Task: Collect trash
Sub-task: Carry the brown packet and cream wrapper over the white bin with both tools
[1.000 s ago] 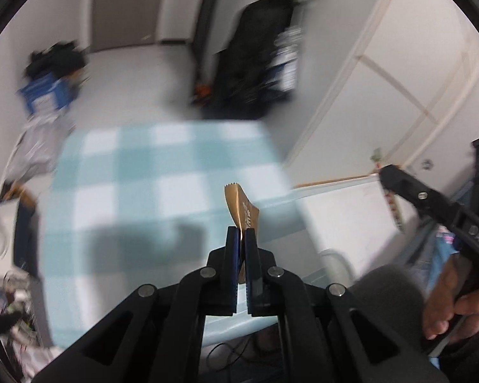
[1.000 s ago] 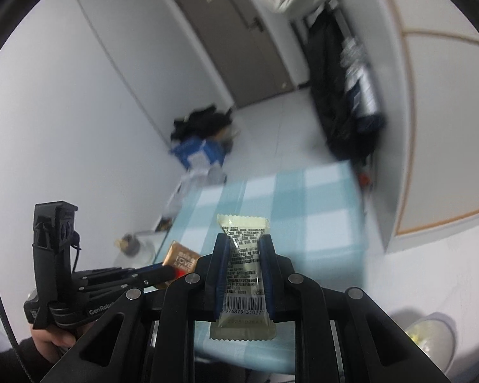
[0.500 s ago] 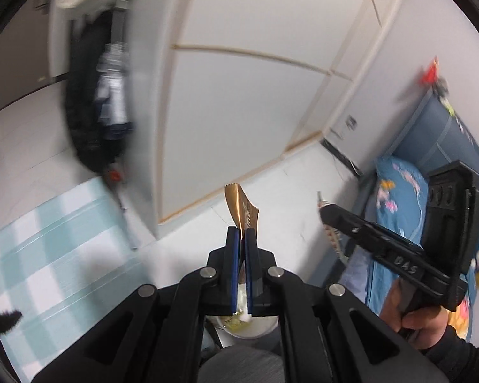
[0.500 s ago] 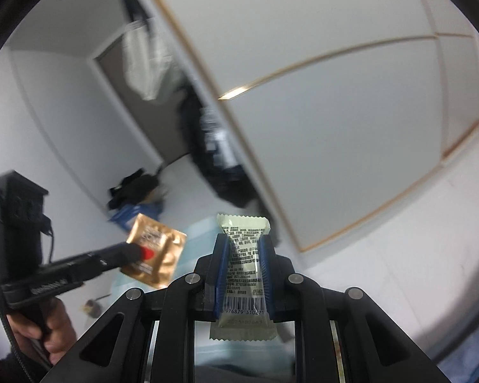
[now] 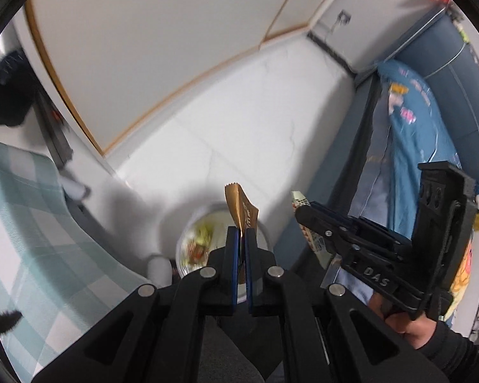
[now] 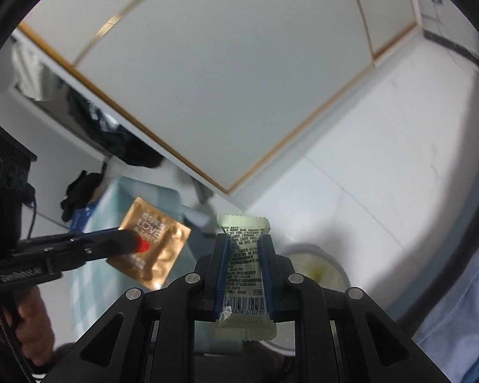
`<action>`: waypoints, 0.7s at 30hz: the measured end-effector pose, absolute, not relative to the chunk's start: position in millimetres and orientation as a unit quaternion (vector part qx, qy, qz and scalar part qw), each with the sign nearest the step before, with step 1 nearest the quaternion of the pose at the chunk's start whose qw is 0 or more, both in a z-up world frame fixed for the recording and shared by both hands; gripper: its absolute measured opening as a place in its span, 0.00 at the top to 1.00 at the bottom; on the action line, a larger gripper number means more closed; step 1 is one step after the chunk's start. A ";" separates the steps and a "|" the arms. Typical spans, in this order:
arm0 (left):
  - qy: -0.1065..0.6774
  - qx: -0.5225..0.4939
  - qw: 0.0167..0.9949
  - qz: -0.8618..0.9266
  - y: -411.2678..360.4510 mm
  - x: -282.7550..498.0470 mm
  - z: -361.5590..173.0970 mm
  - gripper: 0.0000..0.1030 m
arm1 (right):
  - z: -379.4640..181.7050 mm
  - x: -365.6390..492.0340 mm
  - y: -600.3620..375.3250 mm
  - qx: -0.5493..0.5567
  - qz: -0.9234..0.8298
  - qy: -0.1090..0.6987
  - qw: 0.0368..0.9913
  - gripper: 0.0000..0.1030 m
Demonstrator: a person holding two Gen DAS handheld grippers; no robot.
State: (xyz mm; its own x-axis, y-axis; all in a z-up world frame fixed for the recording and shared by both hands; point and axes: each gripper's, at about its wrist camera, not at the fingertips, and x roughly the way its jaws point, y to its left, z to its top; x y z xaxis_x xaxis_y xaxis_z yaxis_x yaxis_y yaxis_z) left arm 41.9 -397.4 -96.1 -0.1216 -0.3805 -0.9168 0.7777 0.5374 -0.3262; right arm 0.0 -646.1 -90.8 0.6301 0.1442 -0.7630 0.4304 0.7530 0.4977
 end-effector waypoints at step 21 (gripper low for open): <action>0.721 0.192 0.546 -0.382 -429.3 53.4 -184.1 0.94 | -210.9 6.8 -654.0 0.432 -0.122 0.509 0.734 0.77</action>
